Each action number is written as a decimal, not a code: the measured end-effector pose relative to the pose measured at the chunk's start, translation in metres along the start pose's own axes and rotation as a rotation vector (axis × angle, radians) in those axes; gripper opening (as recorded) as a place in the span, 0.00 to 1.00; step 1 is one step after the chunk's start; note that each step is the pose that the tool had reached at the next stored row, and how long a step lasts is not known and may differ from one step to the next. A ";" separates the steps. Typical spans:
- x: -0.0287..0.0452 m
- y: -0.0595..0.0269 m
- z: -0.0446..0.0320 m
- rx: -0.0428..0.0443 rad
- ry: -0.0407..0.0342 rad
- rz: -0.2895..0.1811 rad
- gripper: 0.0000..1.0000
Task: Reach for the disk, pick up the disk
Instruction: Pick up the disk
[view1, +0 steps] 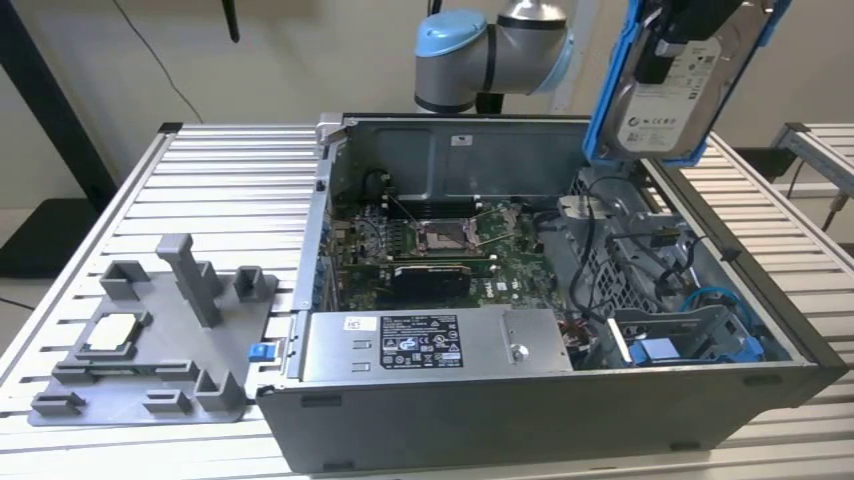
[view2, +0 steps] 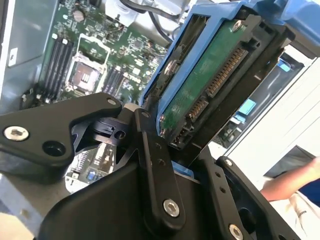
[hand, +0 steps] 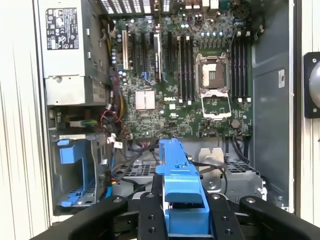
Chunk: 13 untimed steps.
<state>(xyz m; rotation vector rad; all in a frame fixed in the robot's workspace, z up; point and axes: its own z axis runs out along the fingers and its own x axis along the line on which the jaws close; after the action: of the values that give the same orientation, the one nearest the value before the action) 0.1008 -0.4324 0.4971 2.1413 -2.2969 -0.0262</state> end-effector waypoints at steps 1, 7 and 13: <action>0.0030 0.0000 0.0000 0.0000 -0.0001 0.000 0.00; 0.0193 0.0002 0.0002 -0.0001 0.0000 0.000 0.00; 0.0349 0.0003 0.0003 -0.0001 0.0001 0.000 0.00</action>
<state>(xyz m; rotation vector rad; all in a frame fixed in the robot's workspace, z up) 0.0980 -0.4671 0.4964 2.1413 -2.2967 -0.0262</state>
